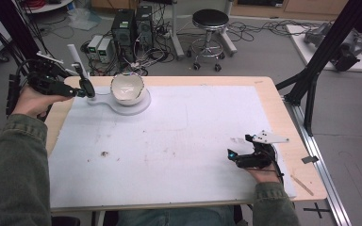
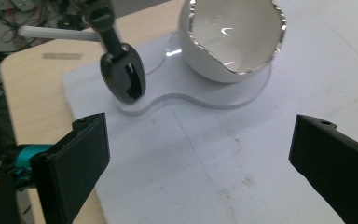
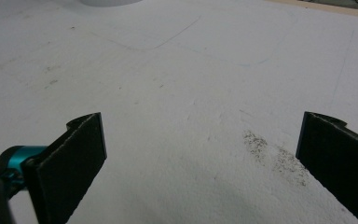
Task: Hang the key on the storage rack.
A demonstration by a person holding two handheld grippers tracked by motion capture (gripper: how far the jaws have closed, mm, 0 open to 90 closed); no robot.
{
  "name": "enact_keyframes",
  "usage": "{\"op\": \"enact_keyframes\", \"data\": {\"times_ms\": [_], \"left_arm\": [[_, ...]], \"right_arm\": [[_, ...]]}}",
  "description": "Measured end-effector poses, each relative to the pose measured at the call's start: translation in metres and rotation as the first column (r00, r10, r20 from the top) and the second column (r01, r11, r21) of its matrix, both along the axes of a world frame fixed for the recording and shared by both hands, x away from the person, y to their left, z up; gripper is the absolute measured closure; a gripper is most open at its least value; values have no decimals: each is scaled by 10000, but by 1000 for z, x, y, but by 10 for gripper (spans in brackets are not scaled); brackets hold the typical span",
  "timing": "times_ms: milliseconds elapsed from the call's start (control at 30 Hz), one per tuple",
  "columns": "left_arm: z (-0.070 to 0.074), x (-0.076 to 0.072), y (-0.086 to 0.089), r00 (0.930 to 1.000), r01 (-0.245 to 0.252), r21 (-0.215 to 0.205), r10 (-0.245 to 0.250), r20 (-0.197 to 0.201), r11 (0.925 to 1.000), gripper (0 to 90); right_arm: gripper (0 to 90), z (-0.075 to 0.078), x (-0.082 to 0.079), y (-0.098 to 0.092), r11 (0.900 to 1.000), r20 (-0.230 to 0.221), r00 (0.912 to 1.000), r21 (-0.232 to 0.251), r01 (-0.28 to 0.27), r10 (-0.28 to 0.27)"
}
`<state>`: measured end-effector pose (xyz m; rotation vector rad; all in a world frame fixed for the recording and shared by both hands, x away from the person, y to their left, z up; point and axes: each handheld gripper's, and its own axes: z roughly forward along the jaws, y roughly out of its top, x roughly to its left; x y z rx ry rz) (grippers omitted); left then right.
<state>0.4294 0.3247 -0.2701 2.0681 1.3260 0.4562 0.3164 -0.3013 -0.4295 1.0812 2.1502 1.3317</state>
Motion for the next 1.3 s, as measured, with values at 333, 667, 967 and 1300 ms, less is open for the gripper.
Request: {"op": "enact_keyframes", "data": {"times_ms": [333, 667, 967, 1300], "left_arm": [[-19, -17, -20, 9991, 348, 256, -355, 248, 9991, 55], [-52, -36, -32, 9954, 944, 8, -944, 139, 9955, 55], [-75, -50, -36, 9933, 1145, -425, -1136, 229, 9925, 55], [-98, -71, -40, 9850, 1701, -431, -1686, 366, 9845, 55]], "right_arm": [[5, 0, 0, 0, 10000, 2, 10000, -7, 4, -4], [5, 0, -1, 1, 10000, -75, 10000, -8, -8, 8], [5, 0, -1, 0, 10000, -28, 10000, -38, -1, 1], [5, -1, -1, 1, 10000, -57, 10000, -44, -70, 70]]}}
